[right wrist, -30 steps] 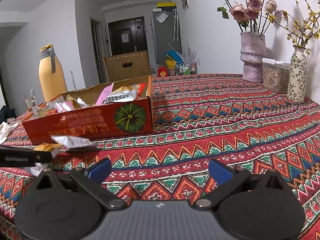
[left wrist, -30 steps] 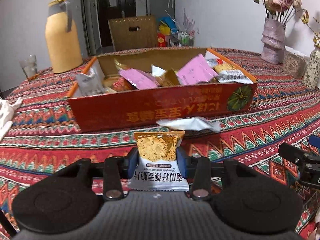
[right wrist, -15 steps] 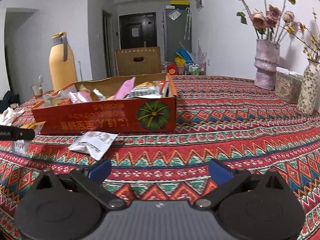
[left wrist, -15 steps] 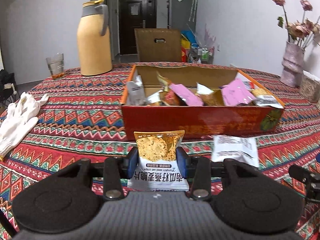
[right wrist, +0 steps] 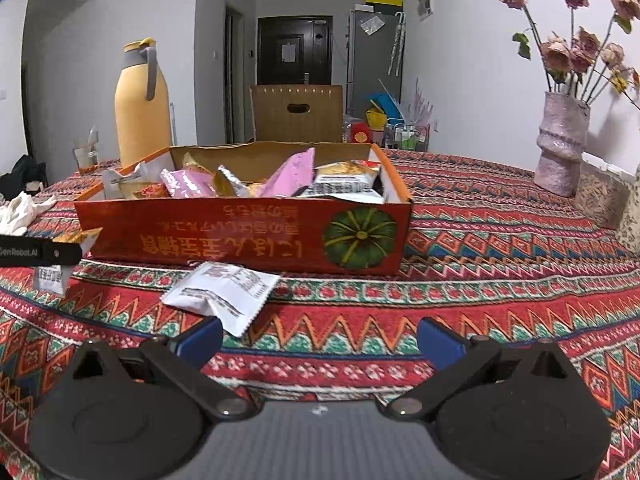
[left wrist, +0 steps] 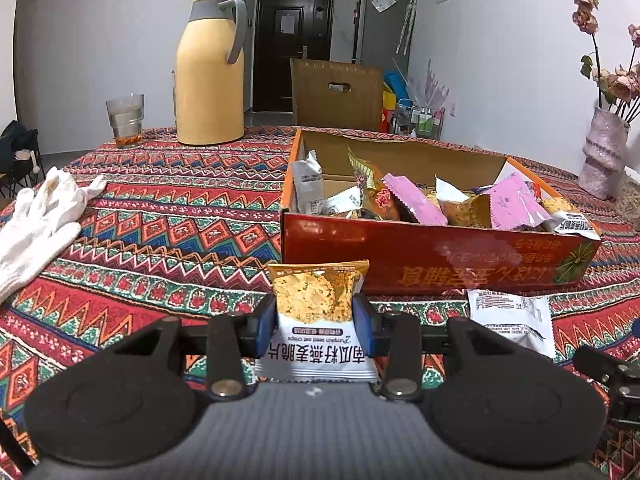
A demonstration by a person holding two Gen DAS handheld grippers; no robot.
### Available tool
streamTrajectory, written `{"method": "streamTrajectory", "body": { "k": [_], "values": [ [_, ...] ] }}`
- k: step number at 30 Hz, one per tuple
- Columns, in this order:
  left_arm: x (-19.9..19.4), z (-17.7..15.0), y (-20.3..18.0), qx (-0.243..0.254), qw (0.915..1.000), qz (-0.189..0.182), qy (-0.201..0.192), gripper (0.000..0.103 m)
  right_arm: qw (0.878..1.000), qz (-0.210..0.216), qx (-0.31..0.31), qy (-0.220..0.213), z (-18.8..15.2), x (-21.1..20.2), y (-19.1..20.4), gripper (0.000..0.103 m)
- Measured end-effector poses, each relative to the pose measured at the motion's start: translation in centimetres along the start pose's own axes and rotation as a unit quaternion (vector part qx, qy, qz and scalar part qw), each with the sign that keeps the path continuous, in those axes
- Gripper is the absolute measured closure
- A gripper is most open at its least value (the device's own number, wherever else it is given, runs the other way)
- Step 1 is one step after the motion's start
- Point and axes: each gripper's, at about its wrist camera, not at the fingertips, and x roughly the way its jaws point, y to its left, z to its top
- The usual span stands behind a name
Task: Organize snacks
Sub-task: 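Close the right tool on a white-and-silver packet while the left holds its cookie packet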
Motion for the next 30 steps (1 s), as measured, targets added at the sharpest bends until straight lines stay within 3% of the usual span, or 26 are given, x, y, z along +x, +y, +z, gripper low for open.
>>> {"method": "streamTrajectory", "body": {
  "k": [20, 30],
  "values": [
    [0.6, -0.3, 1.5, -0.042, 0.9989, -0.019, 0.008, 0.062, 0.998, 0.034, -0.055, 0.004, 3.3, 2.9, 3.4, 0.000],
    [0.7, -0.3, 1.5, -0.045, 0.9987, -0.022, 0.011, 0.062, 0.993, 0.062, -0.091, 0.032, 3.8, 5.4, 5.3, 0.000]
  ]
}}
